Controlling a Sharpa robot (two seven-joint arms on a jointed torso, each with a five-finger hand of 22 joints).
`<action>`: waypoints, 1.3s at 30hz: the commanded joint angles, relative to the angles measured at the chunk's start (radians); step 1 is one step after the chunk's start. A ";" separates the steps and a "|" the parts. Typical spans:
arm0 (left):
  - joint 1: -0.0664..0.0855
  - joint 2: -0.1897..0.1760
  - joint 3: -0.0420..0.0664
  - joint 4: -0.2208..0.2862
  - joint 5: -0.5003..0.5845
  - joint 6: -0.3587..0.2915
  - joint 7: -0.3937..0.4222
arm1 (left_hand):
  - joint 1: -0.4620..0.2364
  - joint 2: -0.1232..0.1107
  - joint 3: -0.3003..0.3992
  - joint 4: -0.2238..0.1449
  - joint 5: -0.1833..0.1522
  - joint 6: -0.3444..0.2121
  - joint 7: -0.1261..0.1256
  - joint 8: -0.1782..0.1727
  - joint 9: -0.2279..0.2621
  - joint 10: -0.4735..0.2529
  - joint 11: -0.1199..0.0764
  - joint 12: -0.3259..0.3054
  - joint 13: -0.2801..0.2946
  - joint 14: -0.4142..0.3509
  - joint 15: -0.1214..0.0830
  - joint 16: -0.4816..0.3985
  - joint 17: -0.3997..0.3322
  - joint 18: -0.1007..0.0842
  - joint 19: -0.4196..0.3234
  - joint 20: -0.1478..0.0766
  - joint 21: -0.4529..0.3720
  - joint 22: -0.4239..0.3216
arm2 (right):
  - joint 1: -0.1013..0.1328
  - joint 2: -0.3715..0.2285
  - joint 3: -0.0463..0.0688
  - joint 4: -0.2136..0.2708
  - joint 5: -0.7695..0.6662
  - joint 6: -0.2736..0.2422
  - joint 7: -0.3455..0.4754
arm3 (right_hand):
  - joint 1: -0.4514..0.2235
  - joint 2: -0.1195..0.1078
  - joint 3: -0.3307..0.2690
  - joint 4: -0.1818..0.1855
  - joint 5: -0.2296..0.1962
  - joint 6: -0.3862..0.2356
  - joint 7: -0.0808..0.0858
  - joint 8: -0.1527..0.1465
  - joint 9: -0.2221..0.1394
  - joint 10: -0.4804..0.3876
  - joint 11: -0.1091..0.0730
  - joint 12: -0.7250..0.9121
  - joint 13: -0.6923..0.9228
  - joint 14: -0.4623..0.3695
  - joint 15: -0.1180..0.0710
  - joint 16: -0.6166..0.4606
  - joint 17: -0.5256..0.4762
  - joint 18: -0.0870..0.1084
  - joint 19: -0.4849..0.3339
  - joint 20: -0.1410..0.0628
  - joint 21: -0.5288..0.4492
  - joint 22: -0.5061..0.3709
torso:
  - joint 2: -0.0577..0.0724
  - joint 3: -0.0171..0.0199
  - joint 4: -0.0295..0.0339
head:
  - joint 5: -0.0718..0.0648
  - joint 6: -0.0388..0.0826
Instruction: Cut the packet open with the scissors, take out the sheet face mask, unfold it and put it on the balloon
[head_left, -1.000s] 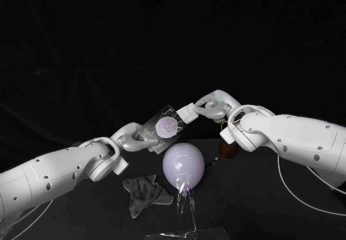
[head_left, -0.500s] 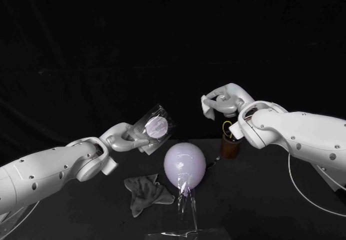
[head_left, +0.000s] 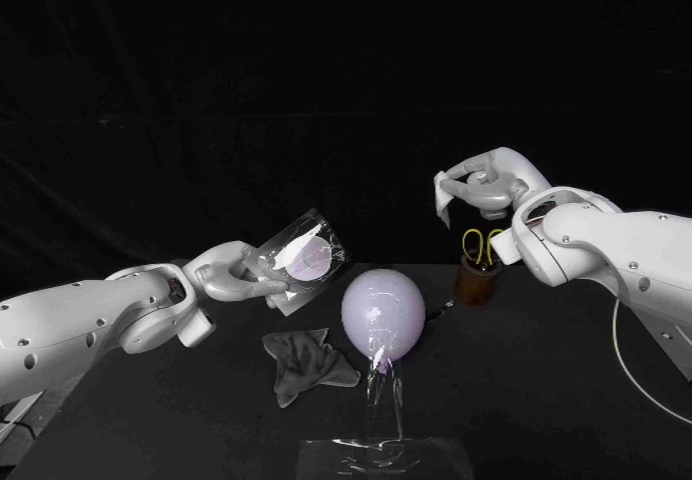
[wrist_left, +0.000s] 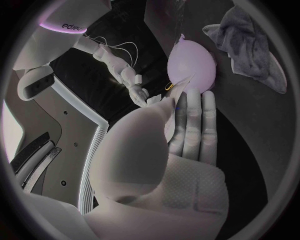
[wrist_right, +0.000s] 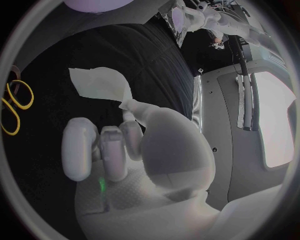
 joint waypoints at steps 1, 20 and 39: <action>-0.001 -0.024 -0.009 0.023 -0.028 0.114 0.001 | -0.003 0.000 0.012 -0.010 0.004 0.003 0.000 0.003 0.055 0.000 0.001 -0.001 -0.001 -0.006 0.000 0.000 0.001 0.007 -0.006 0.002 0.007 0.001 | 0.000 -0.002 0.001 0.001 -0.003 -0.001 0.003 | 0.005 0.005 0.002 -0.008 0.002 0.016 -0.014 0.055 0.040 0.034 -0.026 0.005 0.119 0.104 -0.006 0.006 0.264 -0.009 0.001 -0.004 0.005 0.130 | -0.005 -0.0022 0.0014 | 0.014 -0.025; -0.083 -0.084 -0.073 -0.023 -0.229 0.361 -0.149 | -0.006 0.002 0.009 -0.009 0.004 0.002 -0.001 0.005 0.059 -0.003 0.001 -0.002 -0.002 -0.011 0.001 -0.002 0.004 0.005 -0.015 0.004 0.009 0.003 | -0.003 -0.014 0.000 -0.002 -0.004 0.005 -0.007 | 0.004 0.005 0.004 -0.008 0.002 0.015 -0.014 0.056 0.041 0.033 -0.026 0.003 0.118 0.104 -0.007 0.006 0.264 -0.009 0.000 -0.004 0.004 0.130 | -0.005 -0.0045 0.0022 | 0.036 -0.086; -0.093 -0.053 -0.072 -0.120 -0.094 0.267 -0.207 | -0.028 -0.024 -0.005 -0.001 0.005 -0.050 0.033 -0.016 0.068 -0.044 0.026 -0.010 0.000 -0.051 0.021 -0.007 0.017 0.003 -0.054 0.025 0.006 0.003 | -0.004 -0.020 -0.001 0.005 -0.003 0.009 -0.009 | 0.000 0.006 0.006 -0.009 0.002 0.013 -0.014 0.058 0.043 0.033 -0.026 0.002 0.117 0.104 -0.007 0.006 0.264 -0.009 0.001 -0.005 0.005 0.130 | -0.006 -0.0018 0.0017 | 0.040 -0.098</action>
